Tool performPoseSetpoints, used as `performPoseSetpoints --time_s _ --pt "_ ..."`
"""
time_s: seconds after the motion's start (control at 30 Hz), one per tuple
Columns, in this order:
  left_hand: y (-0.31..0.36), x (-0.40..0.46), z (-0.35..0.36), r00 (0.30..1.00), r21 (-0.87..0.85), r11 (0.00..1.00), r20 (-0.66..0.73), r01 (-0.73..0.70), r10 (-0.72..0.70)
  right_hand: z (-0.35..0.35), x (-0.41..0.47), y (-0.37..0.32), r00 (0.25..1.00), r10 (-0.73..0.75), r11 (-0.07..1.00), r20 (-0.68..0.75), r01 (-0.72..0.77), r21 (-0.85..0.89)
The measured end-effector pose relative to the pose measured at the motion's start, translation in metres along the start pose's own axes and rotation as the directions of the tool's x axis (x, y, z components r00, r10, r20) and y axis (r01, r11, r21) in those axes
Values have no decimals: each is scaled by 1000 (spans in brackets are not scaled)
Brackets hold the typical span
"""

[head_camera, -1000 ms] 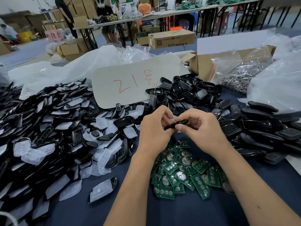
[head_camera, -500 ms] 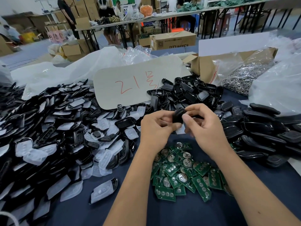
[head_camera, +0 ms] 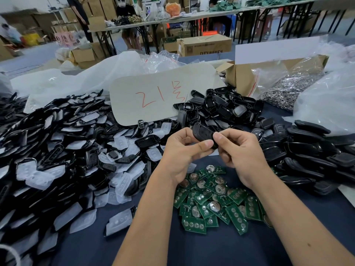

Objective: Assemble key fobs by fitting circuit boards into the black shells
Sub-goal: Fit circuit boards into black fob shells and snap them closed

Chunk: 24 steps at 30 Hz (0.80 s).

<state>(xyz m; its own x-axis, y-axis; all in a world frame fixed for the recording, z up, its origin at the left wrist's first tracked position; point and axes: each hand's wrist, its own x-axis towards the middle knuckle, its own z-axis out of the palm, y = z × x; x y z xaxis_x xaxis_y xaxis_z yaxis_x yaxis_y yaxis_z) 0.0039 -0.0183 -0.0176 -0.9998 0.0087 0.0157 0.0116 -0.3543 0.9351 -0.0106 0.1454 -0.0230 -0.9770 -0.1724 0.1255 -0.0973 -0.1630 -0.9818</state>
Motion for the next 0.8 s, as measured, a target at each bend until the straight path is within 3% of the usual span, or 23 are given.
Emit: performPoseSetpoints --time_s 0.37,0.5,0.57,0.67,0.8 --pt "-2 0 0 998 13 998 -26 56 -56 -1 1 0 999 35 998 2 -35 61" --pt "-1 1 -5 996 0 999 -74 52 -52 -1 4 5 999 -15 999 -34 14 -30" --pt "-1 2 -11 994 62 998 -108 0 7 -5 5 8 994 -94 977 -56 81 -196" --pt "-2 3 -16 982 230 968 -129 -105 137 -4 5 10 960 -277 850 -27 232 -472" --pt "0 3 -16 959 334 922 -128 -197 251 0 3 7 939 -344 820 16 309 -482"
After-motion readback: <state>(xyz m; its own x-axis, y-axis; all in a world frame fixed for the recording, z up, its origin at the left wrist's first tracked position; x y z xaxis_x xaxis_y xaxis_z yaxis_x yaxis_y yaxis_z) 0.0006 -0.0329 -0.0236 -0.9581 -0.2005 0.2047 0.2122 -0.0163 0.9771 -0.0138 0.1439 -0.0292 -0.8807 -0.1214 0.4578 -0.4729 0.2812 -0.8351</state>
